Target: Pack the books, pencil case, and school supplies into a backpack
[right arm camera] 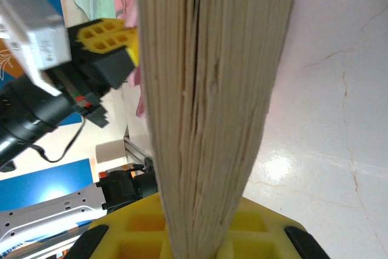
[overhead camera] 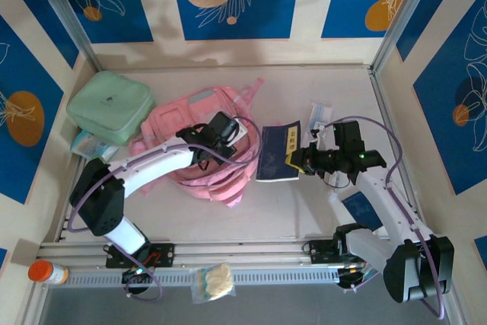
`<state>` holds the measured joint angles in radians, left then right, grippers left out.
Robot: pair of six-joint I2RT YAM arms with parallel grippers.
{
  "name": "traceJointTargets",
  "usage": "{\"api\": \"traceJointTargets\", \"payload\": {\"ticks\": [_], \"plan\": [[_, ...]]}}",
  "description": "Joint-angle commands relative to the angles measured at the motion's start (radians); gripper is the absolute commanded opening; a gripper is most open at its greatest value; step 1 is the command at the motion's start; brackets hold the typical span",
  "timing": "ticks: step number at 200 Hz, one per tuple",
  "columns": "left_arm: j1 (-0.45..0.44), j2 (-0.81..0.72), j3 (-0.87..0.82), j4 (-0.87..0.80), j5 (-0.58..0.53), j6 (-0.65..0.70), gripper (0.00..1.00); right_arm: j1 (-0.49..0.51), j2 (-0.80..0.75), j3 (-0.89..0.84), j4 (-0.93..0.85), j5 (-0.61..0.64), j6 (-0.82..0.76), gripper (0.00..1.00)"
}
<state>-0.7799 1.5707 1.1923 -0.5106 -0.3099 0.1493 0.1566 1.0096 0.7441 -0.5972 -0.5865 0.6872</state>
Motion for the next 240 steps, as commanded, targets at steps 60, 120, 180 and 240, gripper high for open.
{"api": "traceJointTargets", "payload": {"ticks": [60,120,180,240], "plan": [[0.052,-0.137,0.226,-0.051,-0.06,0.083,0.0,0.144,0.033,-0.008,0.112,-0.046,0.098,0.0],[0.065,-0.167,0.273,-0.064,-0.063,0.054,0.0,0.365,0.49,0.178,0.492,-0.04,0.171,0.0],[0.079,-0.187,0.26,-0.054,-0.073,0.015,0.0,0.404,0.875,0.464,0.52,0.03,0.149,0.22],[0.093,-0.211,0.221,-0.029,-0.026,0.001,0.0,0.406,0.702,0.364,0.267,0.275,0.1,0.38]]}}
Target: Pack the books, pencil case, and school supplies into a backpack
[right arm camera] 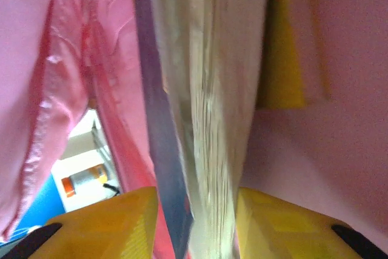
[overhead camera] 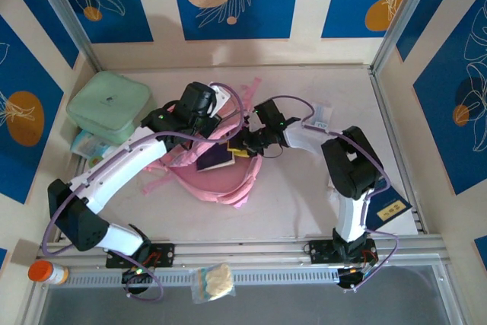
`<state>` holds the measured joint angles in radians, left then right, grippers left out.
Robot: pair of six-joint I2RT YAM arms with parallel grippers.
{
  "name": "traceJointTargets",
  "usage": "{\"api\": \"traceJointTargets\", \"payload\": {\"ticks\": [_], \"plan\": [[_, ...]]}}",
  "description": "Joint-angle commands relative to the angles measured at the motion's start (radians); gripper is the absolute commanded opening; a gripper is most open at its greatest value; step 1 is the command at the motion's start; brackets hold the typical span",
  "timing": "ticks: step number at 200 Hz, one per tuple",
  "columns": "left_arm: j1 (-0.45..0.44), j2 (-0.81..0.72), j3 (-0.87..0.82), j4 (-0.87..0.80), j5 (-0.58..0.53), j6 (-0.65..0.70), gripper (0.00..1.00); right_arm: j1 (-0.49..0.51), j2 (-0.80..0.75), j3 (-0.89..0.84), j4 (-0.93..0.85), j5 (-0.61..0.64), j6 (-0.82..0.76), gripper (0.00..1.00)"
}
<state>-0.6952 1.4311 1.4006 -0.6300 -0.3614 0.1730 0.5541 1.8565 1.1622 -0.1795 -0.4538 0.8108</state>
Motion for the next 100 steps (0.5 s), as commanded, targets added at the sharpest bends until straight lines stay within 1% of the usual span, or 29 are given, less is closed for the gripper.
{"api": "traceJointTargets", "payload": {"ticks": [1,12,25,39,60,77,100], "plan": [[0.009,-0.072,0.011,0.092,0.026,-0.022,0.0,0.009,-0.15,-0.056,-0.156,0.15,-0.022,0.38],[0.01,-0.078,0.002,0.104,0.05,-0.027,0.0,0.04,-0.199,-0.089,-0.181,0.229,-0.011,0.35],[0.011,-0.078,0.001,0.108,0.068,-0.031,0.0,0.099,-0.221,-0.106,-0.202,0.299,0.014,0.3],[0.01,-0.072,0.005,0.105,0.067,-0.032,0.0,0.165,-0.197,-0.103,-0.182,0.312,0.047,0.23],[0.01,-0.066,0.011,0.105,0.072,-0.035,0.0,0.243,-0.126,-0.088,-0.153,0.39,0.102,0.13],[0.01,-0.062,0.02,0.098,0.091,-0.039,0.0,0.269,-0.072,-0.054,-0.141,0.454,0.126,0.07],[0.011,-0.053,0.029,0.094,0.103,-0.038,0.0,0.26,-0.032,0.002,-0.095,0.573,0.134,0.03]]}}
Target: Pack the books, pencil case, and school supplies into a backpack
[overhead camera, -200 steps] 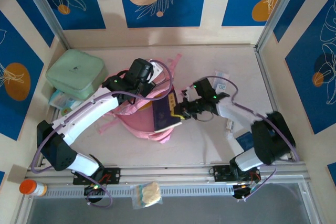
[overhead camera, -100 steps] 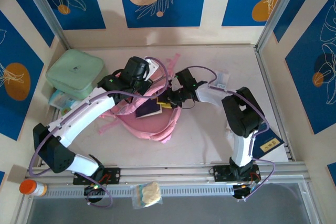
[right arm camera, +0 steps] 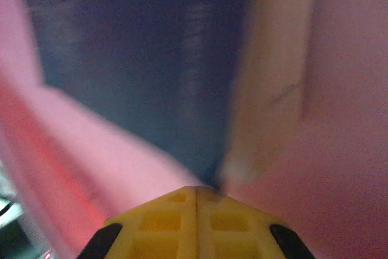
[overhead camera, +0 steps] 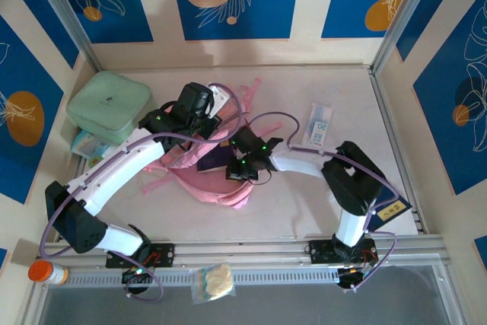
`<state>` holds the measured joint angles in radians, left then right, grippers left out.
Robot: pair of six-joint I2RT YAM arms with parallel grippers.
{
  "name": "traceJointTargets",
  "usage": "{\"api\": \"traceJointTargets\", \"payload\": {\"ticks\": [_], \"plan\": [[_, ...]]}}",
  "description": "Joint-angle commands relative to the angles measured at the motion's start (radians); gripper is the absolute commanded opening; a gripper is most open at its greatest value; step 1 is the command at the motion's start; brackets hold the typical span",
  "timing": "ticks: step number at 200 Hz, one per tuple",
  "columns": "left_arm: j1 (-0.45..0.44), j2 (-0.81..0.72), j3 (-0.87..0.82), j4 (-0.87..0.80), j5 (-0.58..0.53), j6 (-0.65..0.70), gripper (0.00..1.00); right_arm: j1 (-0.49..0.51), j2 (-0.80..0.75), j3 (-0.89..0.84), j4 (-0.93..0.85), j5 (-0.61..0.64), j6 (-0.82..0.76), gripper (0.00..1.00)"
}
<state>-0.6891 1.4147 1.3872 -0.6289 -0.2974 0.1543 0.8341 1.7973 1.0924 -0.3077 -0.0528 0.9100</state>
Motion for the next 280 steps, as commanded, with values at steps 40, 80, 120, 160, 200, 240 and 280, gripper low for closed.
{"api": "traceJointTargets", "payload": {"ticks": [40,80,120,160,200,240,280], "plan": [[0.004,-0.038,0.043,0.093,0.053,-0.03,0.0,-0.064,0.032,0.113,0.197,0.264,0.028,0.03],[0.004,-0.034,0.03,0.11,0.068,-0.042,0.0,-0.092,0.045,0.108,0.192,0.166,-0.004,0.02],[0.006,-0.036,0.004,0.118,0.074,-0.056,0.0,-0.068,-0.219,-0.079,0.185,0.175,-0.085,0.09],[-0.004,-0.044,-0.093,0.133,0.181,-0.161,0.0,-0.106,-0.46,-0.136,-0.114,0.291,-0.08,0.19],[-0.034,-0.023,-0.241,0.22,0.24,-0.256,0.03,-0.298,-0.628,-0.222,-0.312,0.315,-0.043,0.37],[-0.061,-0.038,-0.302,0.292,0.31,-0.36,0.48,-0.575,-0.74,-0.269,-0.421,0.32,-0.048,0.56],[-0.149,-0.048,-0.342,0.402,0.382,-0.524,0.68,-0.858,-0.801,-0.298,-0.512,0.427,-0.035,0.89]]}}
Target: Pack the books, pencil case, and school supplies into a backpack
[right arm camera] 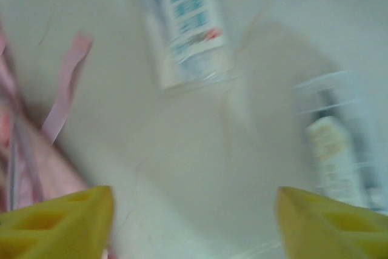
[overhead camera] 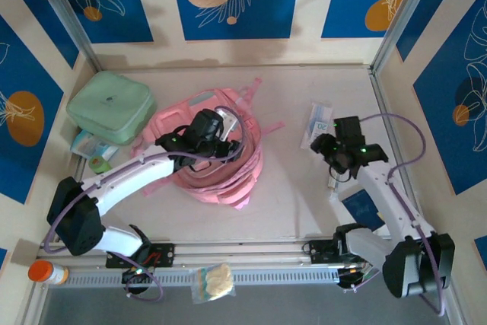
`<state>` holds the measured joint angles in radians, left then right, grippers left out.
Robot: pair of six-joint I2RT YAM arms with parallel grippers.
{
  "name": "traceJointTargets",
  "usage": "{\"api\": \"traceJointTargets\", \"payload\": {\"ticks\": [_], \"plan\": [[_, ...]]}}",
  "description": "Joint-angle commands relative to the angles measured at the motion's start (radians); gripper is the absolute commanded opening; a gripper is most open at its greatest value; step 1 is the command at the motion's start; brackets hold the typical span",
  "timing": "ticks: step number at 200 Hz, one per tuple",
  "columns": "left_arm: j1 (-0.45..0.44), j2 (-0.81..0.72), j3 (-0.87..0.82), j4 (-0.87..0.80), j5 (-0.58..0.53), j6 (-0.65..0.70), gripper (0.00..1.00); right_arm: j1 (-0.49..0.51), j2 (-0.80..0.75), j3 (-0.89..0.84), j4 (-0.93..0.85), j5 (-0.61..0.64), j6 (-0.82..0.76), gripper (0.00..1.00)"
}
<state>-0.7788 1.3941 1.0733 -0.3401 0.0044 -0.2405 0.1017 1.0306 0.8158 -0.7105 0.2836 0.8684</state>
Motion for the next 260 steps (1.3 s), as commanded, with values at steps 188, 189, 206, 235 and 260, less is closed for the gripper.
{"api": "traceJointTargets", "payload": {"ticks": [188,189,206,235,260], "plan": [[-0.293,0.216,-0.018,0.388,0.031,-0.346,0.99,-0.981,0.063,-0.229,0.052,-0.024,-0.018,0.99],[-0.293,0.216,-0.019,0.388,0.031,-0.346,1.0,-0.982,0.065,-0.23,0.054,-0.024,-0.018,0.99],[-0.295,0.224,-0.019,0.386,0.025,-0.347,0.99,-0.989,0.108,-0.232,0.066,-0.029,-0.013,0.99],[-0.295,0.23,-0.024,0.388,0.023,-0.354,1.0,-0.993,0.185,-0.227,0.095,-0.095,-0.012,0.99],[-0.295,0.231,-0.027,0.381,0.01,-0.357,0.99,-0.925,0.236,-0.206,0.117,-0.136,-0.026,1.0]]}}
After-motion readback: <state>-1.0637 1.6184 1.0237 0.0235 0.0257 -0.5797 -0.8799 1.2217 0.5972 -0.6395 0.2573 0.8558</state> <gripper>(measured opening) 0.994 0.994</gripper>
